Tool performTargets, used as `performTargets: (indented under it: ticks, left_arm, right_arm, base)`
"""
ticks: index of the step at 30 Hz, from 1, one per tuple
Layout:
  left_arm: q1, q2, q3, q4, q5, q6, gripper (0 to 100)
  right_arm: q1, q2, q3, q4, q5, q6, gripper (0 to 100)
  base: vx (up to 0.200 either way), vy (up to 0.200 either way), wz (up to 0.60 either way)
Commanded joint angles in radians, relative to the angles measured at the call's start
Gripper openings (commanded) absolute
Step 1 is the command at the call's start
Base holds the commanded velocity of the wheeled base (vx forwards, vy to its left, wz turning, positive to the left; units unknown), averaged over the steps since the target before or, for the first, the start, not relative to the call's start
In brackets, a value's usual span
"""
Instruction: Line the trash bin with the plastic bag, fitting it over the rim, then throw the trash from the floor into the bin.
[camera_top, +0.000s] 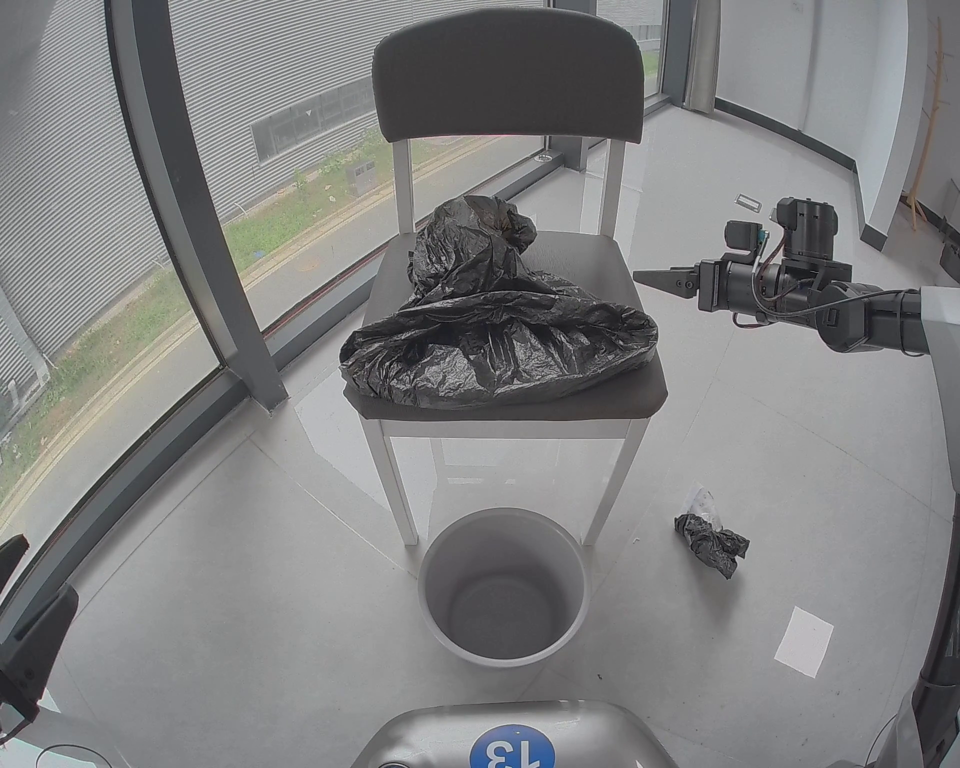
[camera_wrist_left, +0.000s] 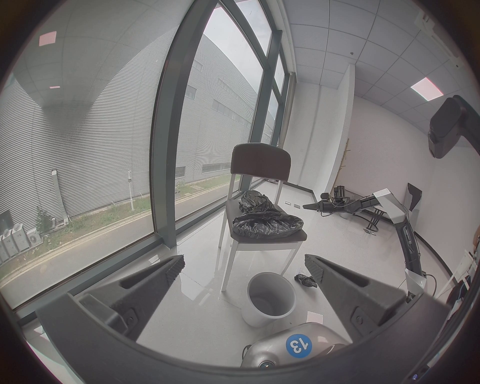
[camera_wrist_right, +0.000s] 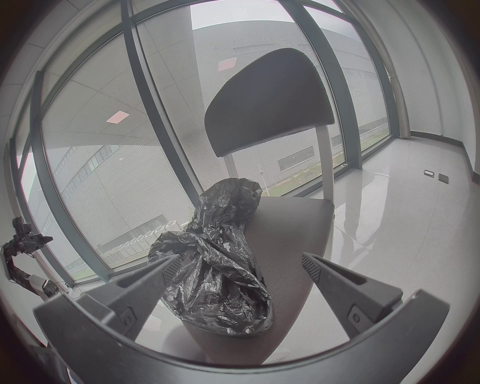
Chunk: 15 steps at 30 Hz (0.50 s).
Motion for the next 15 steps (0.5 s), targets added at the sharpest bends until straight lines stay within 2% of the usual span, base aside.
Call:
performTargets:
  ticks: [1, 15]
  left_arm:
    - [-0.001, -0.013, 0.006, -0.001, 0.0, 0.001, 100]
    - [-0.005, -0.031, 0.007, -0.003, -0.002, 0.006, 100]
  right_arm:
    - [0.009, 0.032, -0.019, 0.006, 0.0, -0.002, 100]
    - [0.011, 0.162, -0.13, 0.009, 0.0, -0.003, 100]
  base:
    - [0.0, 0.0, 0.0]
    - [0.0, 0.0, 0.0]
